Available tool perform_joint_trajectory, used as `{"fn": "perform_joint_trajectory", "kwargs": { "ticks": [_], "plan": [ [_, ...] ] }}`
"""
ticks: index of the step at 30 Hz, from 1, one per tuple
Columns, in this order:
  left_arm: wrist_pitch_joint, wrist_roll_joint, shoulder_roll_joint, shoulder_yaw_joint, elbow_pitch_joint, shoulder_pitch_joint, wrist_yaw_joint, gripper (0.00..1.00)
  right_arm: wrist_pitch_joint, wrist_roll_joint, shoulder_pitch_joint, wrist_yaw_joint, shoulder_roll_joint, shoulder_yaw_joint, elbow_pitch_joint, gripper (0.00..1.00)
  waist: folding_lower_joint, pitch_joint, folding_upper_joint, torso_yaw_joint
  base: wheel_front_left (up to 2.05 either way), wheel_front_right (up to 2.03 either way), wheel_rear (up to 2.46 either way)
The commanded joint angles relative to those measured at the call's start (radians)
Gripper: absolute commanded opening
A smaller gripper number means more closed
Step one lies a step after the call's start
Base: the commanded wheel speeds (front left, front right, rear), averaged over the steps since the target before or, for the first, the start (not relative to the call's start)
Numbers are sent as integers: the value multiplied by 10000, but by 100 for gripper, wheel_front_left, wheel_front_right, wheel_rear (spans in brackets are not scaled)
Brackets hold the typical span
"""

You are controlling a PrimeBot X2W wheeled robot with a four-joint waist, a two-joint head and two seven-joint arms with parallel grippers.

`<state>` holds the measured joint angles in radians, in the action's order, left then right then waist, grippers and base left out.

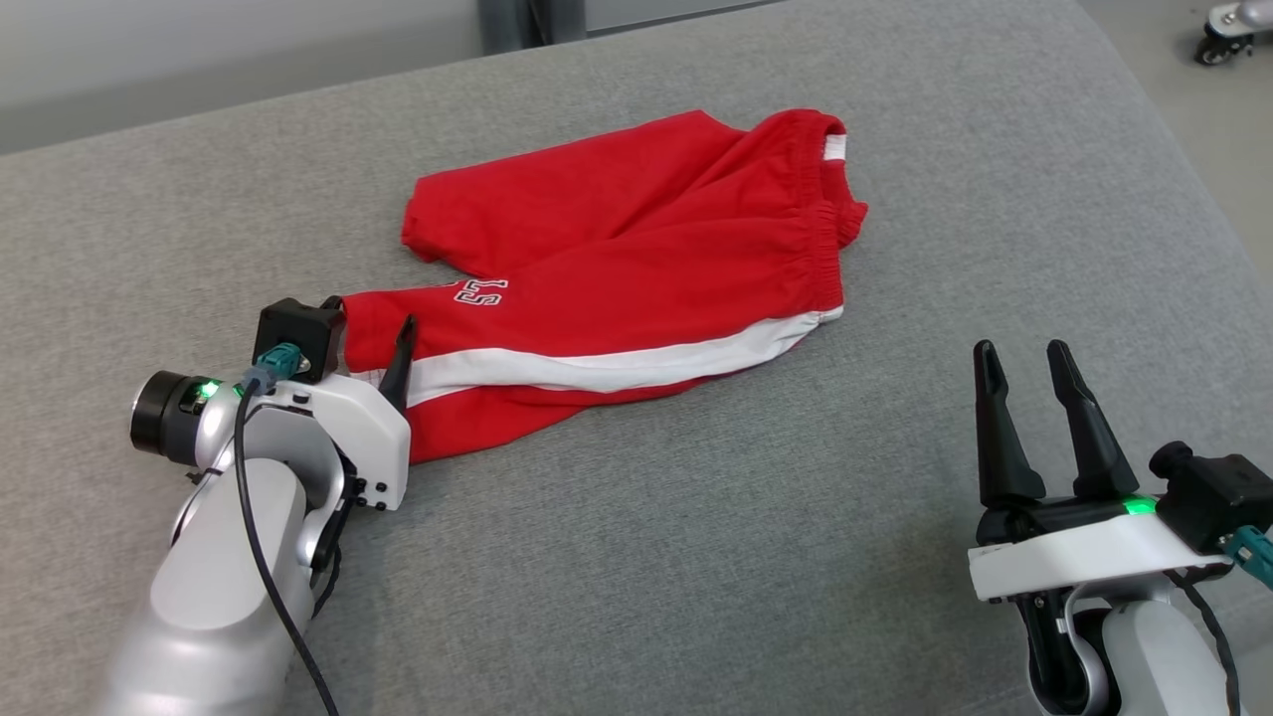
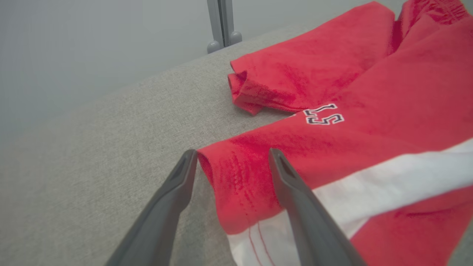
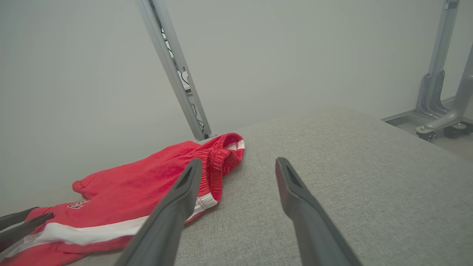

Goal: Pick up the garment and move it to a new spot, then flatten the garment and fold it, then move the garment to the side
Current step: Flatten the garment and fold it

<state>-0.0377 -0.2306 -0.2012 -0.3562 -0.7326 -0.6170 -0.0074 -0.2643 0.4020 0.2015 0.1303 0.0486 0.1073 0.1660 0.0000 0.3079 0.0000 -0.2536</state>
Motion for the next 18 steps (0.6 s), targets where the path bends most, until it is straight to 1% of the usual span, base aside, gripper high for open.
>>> {"fn": "perform_joint_trajectory", "kwargs": {
  "ticks": [1,4,9,13,14,18],
  "plan": [
    [-180,-25,-27,19,-75,-145,43,100,-11,-99,135,8,40,-26,-66,100,0,-87,0,127,0,0,0],
    [-800,-143,153,88,-125,-155,81,100,-11,-190,129,8,51,-179,-106,100,0,-298,0,383,0,0,0],
    [-1809,-417,338,381,303,321,356,100,-11,-389,69,7,49,-329,-98,100,0,-760,0,852,0,0,0],
    [-2164,-560,319,631,1185,1031,530,100,-11,-601,-58,7,47,-459,16,100,0,-1128,0,1237,0,0,0],
    [-2208,-571,303,659,1472,1265,529,100,-10,-656,-72,7,47,-483,58,100,0,-1205,0,1331,0,0,0],
    [-2271,-501,273,894,2708,2298,771,100,-11,-815,-205,7,48,-539,250,100,0,-1465,0,1658,0,0,0]
  ]
}}
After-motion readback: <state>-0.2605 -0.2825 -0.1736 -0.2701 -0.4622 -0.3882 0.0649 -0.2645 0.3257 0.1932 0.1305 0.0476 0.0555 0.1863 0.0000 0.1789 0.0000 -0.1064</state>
